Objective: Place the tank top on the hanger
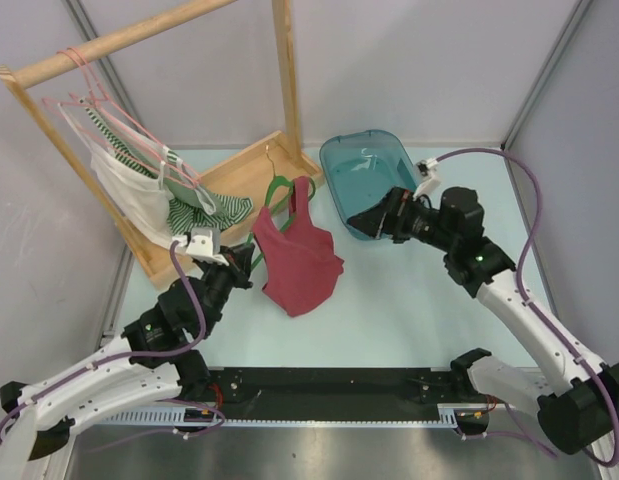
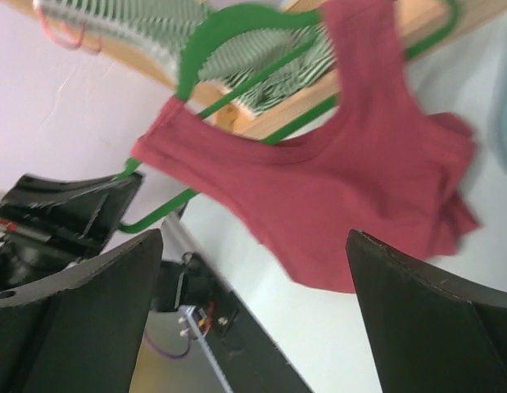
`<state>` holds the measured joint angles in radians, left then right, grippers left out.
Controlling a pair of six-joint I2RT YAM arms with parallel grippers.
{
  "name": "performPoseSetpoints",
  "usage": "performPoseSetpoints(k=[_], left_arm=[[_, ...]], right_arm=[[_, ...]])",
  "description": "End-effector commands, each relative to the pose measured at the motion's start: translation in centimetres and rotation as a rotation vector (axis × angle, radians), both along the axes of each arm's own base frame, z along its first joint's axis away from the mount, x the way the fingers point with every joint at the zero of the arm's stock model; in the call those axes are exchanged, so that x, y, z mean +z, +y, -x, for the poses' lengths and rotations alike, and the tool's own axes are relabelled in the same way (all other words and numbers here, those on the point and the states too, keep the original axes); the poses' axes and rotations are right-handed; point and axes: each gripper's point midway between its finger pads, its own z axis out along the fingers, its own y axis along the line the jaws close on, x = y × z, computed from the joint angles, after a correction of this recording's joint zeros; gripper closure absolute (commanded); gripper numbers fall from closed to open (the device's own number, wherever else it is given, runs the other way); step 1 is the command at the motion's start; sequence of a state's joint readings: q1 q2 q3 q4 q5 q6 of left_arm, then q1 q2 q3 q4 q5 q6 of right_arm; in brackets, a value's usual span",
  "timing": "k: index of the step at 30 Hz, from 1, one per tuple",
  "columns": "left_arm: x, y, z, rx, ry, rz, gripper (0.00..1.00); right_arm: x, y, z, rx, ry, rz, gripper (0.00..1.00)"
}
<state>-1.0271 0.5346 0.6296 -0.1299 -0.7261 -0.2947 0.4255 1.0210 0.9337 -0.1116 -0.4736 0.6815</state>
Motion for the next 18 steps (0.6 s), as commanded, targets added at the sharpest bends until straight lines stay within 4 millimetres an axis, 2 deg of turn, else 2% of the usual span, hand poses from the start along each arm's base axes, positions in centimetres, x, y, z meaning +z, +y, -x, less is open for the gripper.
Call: performPoseSetpoints(k=[1,3,4,5,7,9,13,16,17,18], left_arm=[[2.9,-0.7,0.0,-0.025,-0.083,0.117,1.0],[2.7,-0.8,0.0,-0.03,-0.085,0.121,1.0],[2.9,-0.9,0.0,-0.031,-0.094,0.126,1.0],[2.7,-0.9,0.0,-0.032,-0.097,0.124,1.0],[3.0,-1.0,0.0,-0.033,-0.114,0.129,1.0],[3.1,-0.9,-0.1,-0.026,-0.126,0.127,1.0],[4.1,-0.1,-0.7,0.03,-0.149,0.097,1.0],[5.1,0.7,-1.2,0.09,-0.161,0.067,1.0],[5.8,1.3,-1.3,0.118,-0.171,0.071,1.0],[6.0,1.5,-1.4,0.13,-0.178,0.065,1.0]], right_arm=[[3.4,5.0,0.3,0.065,-0.074,-0.106,0.0],[3.9,6.5,0.0,0.061,-0.064,-0.154,0.0],[2.9,7.7,-0.3,0.071,-0.033,-0.159,0.0],[3.7,8.7,0.0,0.084,-0.029,-0.212,0.0],[3.0,10.3,-0.3,0.11,-0.007,-0.226,0.0],[3.2,11.3,-0.3,0.125,-0.004,-0.23,0.0],[3.3,11.2,-0.6,0.109,-0.022,-0.208,0.0],[3.4,9.9,-0.7,0.067,-0.041,-0.169,0.0],[2.8,9.3,-0.8,0.045,-0.035,-0.148,0.0],[3.6,8.6,-0.5,0.034,-0.053,-0.155,0.0]])
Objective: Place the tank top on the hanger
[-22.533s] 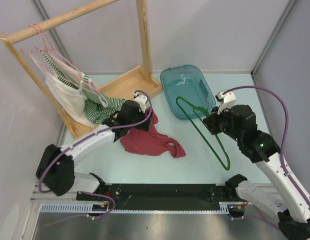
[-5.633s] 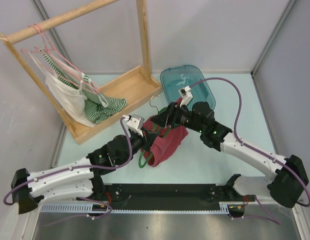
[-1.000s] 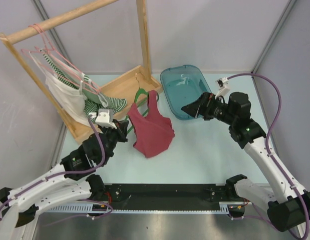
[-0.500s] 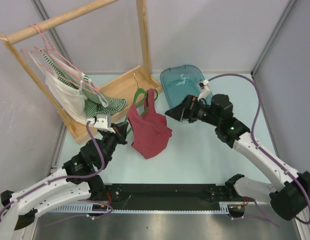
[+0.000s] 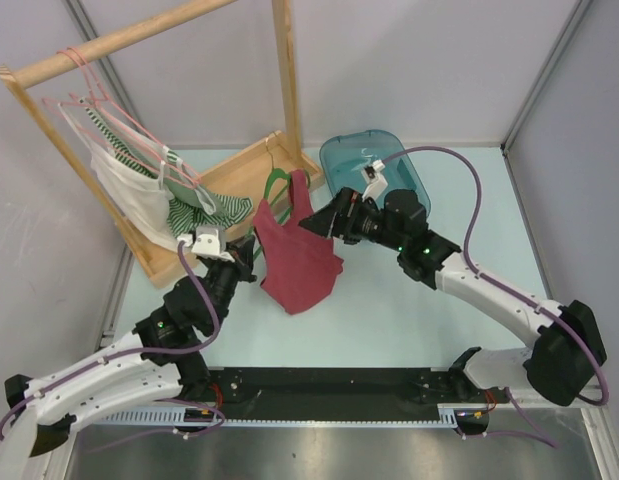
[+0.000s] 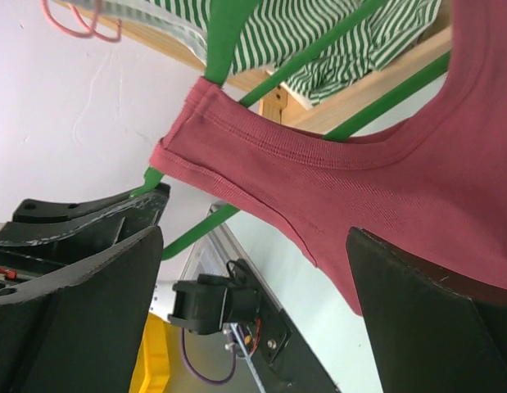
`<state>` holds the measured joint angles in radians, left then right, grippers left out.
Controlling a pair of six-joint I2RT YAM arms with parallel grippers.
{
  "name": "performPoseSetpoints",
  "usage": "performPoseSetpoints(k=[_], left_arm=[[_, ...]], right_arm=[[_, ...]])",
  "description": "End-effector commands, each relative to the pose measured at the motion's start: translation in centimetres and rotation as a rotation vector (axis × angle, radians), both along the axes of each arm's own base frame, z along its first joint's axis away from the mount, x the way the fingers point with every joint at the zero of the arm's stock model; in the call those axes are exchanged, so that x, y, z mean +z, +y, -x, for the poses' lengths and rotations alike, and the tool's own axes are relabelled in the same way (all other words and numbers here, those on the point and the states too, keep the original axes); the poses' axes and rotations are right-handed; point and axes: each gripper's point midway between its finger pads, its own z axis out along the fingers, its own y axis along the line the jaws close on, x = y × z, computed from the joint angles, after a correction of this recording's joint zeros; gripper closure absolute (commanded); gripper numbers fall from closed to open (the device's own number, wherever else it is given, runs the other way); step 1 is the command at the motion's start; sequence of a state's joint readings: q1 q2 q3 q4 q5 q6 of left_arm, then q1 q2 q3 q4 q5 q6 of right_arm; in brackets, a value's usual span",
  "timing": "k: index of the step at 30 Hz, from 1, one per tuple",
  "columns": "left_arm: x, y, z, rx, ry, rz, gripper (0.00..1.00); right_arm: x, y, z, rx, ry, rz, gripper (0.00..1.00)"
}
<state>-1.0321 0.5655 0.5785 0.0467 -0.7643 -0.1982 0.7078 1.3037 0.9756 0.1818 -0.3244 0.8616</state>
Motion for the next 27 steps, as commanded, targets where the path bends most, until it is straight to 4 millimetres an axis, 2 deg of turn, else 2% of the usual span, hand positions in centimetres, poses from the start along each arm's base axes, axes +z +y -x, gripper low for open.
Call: performPoseSetpoints(k=[1,7,14,20,21,27], left_arm=[[5.8,2.0,-0.6,0.111,-0.117,0.067,1.0],[8.0,2.9,-0.7,0.155,-0.197,0.082,1.0],[9.8,3.1,-1.0,0.186,-0.266,0.108,1.0],[12.7,3.3,-1.0,0.208,-0.344,0.109,1.0],[13.3,3.5,-1.0,0.22,-0.359,0.099,1.0],[15.5,3.9,-1.3,0.269,-0.421,0.076,1.0]], right_arm=[[5.3,-3.0,-0.7,-0.104,-0.142,-0.047,0.0],[6.0,-7.7,-1.3,-0.212,-0.169,-0.024,0.0],[5.9,-11.6,-1.7,-0.284,-0.172,-0.005,0.0],[5.8,-12.7,-1.7,-0.302,-0.182,0.006,0.0],[5.0,-13.0,-1.7,-0.305,-0.158,0.025,0.0],[4.6,-13.4,-1.9,-0.312,-0.151,0.029,0.0]])
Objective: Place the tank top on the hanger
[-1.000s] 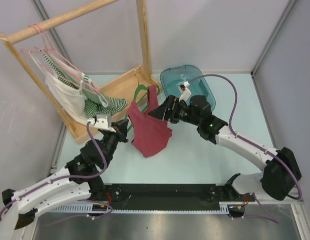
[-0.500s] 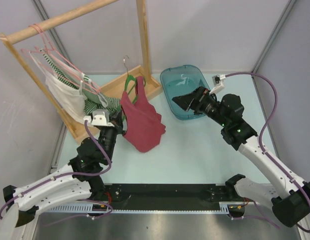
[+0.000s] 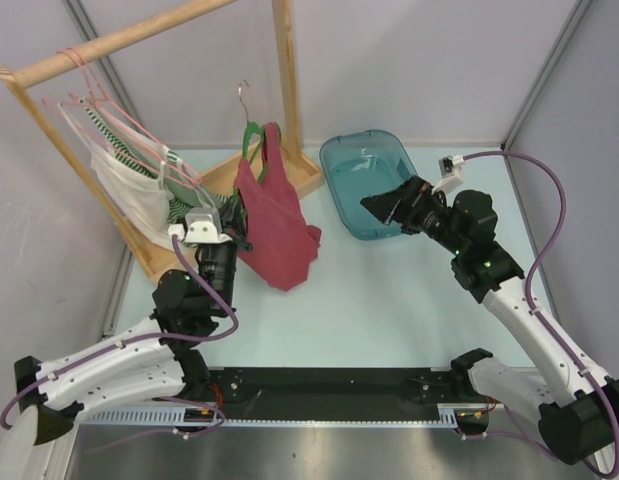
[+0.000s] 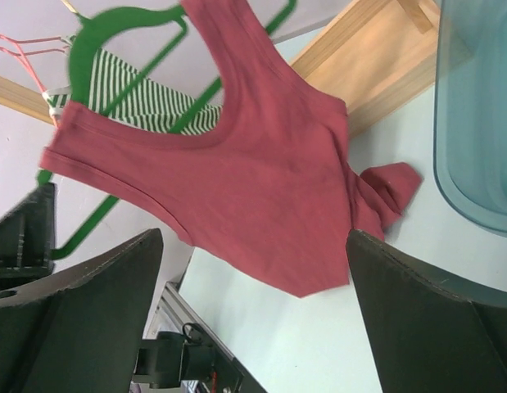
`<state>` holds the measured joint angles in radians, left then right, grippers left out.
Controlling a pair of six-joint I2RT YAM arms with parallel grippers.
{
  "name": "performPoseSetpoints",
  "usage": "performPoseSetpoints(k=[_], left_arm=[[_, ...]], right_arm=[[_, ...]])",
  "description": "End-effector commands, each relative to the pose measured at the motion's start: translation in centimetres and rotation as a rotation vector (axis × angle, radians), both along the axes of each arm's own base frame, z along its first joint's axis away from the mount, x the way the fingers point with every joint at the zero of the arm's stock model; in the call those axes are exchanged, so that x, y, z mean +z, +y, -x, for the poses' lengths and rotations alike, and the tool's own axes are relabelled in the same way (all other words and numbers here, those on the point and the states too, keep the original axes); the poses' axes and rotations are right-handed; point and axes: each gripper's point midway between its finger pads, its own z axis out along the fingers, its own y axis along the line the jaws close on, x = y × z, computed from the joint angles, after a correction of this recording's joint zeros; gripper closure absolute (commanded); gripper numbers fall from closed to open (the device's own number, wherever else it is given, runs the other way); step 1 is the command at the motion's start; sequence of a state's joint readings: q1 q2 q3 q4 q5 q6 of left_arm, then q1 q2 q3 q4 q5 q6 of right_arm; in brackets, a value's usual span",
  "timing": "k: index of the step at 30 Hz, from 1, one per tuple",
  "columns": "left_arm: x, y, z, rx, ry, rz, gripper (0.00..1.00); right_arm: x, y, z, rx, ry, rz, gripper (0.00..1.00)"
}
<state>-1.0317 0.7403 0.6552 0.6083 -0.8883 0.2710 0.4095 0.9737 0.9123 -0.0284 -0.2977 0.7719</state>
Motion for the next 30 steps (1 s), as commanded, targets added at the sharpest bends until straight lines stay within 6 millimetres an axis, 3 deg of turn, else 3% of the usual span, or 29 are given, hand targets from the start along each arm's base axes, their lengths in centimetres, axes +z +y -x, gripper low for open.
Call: performPoseSetpoints(k=[1,5,20,26,30], left_arm=[[6.4,2.3,0.9,0.052,-0.151,0.106,1.0],[8.5,2.6,0.6,0.074,-0.185,0.118,1.0],[12.6,2.9,-1.5,0.135,-0.267,0.127,1.0],[14.7,4.2,-3.7,0.178,-0.272,0.155,1.0],[15.0,4.1,-5.4,0.176,-0.254,0.131,1.0]], right_arm=[[0.5,-0.5,0.3,0.004,-0.033,0.005,0.0],[0.4,-0.7,0.2,0.0,-0.031,0.007,0.0],[0.3,-1.7,0.2,-0.011,-0.038,0.017,0.0],[0.2,-2.1,0.1,-0.017,-0.033,0.022,0.0],[0.1,-2.1,0.1,-0.014,-0.032,0.025,0.0]])
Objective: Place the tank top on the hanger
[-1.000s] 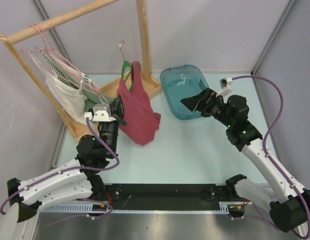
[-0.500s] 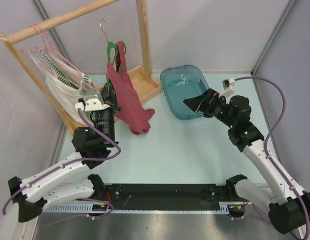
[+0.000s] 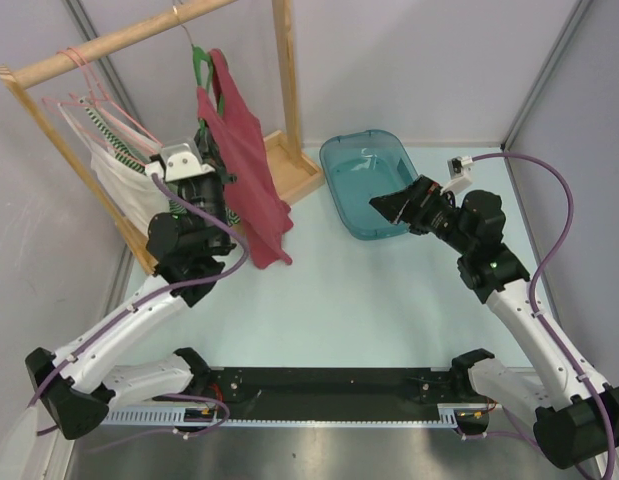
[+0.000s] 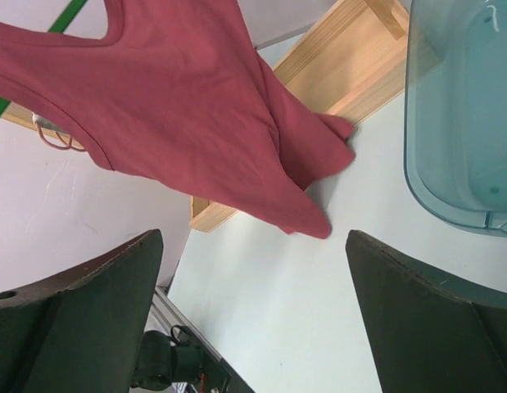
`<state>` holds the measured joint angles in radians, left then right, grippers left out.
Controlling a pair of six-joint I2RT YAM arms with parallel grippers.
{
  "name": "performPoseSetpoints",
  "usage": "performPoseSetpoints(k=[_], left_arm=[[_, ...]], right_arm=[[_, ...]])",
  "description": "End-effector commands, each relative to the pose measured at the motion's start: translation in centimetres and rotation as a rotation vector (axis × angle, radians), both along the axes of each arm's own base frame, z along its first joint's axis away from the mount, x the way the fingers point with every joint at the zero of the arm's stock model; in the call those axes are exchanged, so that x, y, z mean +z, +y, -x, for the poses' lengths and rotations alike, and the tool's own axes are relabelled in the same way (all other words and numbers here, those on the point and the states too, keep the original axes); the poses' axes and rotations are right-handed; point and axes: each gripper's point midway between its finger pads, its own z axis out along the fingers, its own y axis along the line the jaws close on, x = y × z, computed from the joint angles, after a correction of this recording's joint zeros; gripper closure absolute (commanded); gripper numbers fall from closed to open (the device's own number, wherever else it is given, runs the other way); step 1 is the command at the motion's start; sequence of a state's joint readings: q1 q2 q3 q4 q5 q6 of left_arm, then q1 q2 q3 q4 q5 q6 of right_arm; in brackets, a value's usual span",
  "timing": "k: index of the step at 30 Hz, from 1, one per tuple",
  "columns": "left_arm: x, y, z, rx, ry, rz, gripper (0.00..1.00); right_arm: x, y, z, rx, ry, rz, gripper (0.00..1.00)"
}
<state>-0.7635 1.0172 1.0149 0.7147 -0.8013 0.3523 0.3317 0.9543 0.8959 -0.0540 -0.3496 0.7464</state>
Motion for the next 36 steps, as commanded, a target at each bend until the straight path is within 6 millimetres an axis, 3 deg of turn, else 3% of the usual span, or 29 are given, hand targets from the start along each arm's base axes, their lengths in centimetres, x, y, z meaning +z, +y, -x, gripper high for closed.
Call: performPoseSetpoints(k=[1,7,15,21,27,28,30,31,33,34,36], left_arm=[[4.6,0.6,-0.1,-0.057,-0.108,0.077,1.0],[4.3,1.0,-2.6,-0.058,-0.073,0.101,1.0],[1.6,2.0,-5.5,-0.051,0.025,0.109,1.0],[-0.4,1.6,-5.8,-0.078,0.07,0.108,1.0],[-0.2,1.4,-5.5,-0.106,0.078,0.106,1.0],[-0.3,1.2,-5.5,-0.117,0.085,0.101,0.94],[0.2,1.2,-5.0,-0.138,0.072,0.109,0.7],[0.3,1.2,-4.8,-0.14,0.072,0.11,0.41],[0.9,1.4,-4.2,-0.149,0.059,0.119,0.2],[0.8,1.3,-4.0,-0.156,0.066,0.113,0.01],[1.2,1.2,-3.4,-0.184,0.057,0.116,0.0]], right_arm=[[0.8,-0.3,0.6,0.011,-0.039,0.003,0.0],[0.7,-0.3,0.7,0.014,-0.035,0.005,0.0],[1.2,-0.5,1.1,0.013,-0.046,0.007,0.0],[1.1,-0.6,1.2,0.01,-0.047,0.01,0.0],[1.3,-0.6,1.3,0.013,-0.051,0.01,0.0],[1.4,-0.6,1.4,0.015,-0.052,0.01,0.0],[1.5,-0.7,1.4,0.008,-0.058,0.016,0.0],[1.4,-0.8,1.4,0.005,-0.057,0.018,0.0],[1.3,-0.9,1.4,0.001,-0.058,0.03,0.0],[1.2,-1.0,1.3,0.0,-0.055,0.033,0.0],[1.2,-0.9,1.4,0.002,-0.057,0.035,0.0]])
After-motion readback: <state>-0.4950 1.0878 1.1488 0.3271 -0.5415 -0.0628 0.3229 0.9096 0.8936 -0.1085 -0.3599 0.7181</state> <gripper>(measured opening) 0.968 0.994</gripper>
